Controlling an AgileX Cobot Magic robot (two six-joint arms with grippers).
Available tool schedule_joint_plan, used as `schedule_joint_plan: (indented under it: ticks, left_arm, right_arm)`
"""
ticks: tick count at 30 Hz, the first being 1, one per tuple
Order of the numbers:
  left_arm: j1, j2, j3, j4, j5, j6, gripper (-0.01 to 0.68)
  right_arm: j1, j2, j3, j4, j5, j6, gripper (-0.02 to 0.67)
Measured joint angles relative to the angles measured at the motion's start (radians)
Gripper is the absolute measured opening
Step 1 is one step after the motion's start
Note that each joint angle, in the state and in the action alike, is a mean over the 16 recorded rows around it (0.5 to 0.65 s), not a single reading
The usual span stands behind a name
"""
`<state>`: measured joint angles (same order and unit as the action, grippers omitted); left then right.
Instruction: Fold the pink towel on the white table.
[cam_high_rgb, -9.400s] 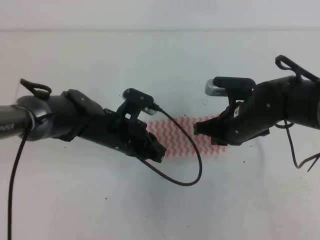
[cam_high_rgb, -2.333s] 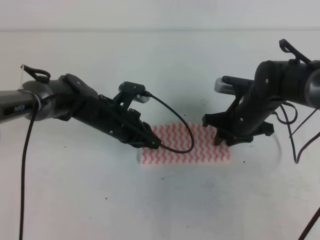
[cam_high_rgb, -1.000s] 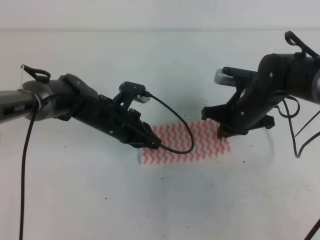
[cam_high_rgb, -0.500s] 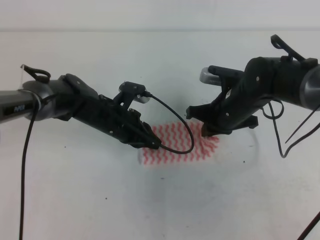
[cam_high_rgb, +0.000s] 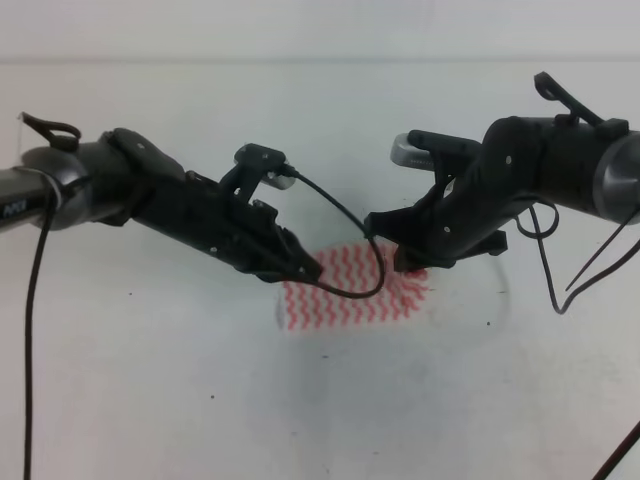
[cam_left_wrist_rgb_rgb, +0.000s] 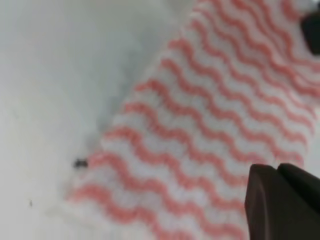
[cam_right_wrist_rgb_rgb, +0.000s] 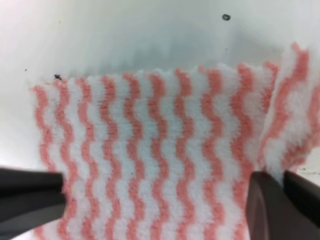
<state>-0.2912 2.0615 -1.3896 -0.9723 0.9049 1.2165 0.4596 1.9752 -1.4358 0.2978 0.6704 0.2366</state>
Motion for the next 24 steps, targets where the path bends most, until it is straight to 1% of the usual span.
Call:
schedule_joint_plan:
  ticks: [9, 13, 20, 24]
  left_arm:
    - [0.051, -0.003, 0.001, 0.015, 0.126, 0.12, -0.005]
    - [0.063, 0.012, 0.002, 0.013, 0.175, 0.159, -0.005]
    - [0.067, 0.043, 0.002, 0.01, 0.225, 0.175, -0.005]
    - [0.068, 0.057, 0.001, 0.013, 0.223, 0.17, -0.005]
  right_arm:
    - [0.0, 0.0, 0.0, -0.001, 0.0, -0.001, -0.014]
    - [0.0, 0.0, 0.0, -0.001, 0.0, -0.001, -0.014]
    - [0.0, 0.0, 0.0, -0.001, 0.002, -0.002, -0.014]
    - [0.0, 0.0, 0.0, -0.001, 0.004, -0.003, -0.014]
